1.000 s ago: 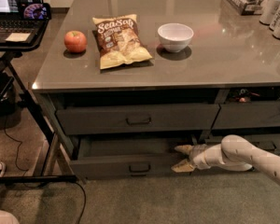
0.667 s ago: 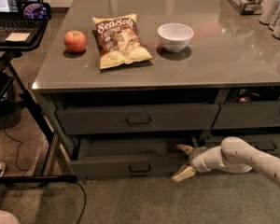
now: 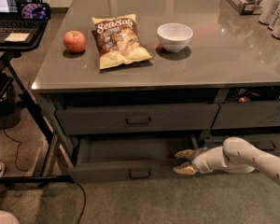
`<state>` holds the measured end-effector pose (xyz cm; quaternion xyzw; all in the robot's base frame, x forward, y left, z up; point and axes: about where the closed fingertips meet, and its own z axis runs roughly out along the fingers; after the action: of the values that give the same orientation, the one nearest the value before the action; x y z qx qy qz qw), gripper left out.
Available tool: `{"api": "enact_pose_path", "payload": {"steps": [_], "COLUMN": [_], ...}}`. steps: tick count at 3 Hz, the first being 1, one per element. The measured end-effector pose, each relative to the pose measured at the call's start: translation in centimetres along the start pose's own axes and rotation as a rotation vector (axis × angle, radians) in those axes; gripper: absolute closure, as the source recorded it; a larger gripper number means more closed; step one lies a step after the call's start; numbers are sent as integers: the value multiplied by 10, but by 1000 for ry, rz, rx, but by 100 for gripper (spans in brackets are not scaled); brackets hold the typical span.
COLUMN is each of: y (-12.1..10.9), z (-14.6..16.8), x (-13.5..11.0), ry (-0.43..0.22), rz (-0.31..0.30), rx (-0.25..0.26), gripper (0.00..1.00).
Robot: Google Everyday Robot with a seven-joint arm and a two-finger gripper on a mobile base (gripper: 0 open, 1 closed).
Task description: Open middle drawer
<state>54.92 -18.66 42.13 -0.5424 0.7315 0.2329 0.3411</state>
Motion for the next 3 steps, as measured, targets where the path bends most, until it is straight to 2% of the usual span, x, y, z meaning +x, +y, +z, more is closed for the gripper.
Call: {"api": "enact_pose_path", "payload": {"steps": [1, 2, 3], "y": [6, 26, 34], "z": [-2, -11, -7], "x": [2, 10, 9], "ry": [10, 33, 47], "rz": [8, 21, 24], "rx": [-17, -79, -89], "gripper": [88, 100, 100]}}
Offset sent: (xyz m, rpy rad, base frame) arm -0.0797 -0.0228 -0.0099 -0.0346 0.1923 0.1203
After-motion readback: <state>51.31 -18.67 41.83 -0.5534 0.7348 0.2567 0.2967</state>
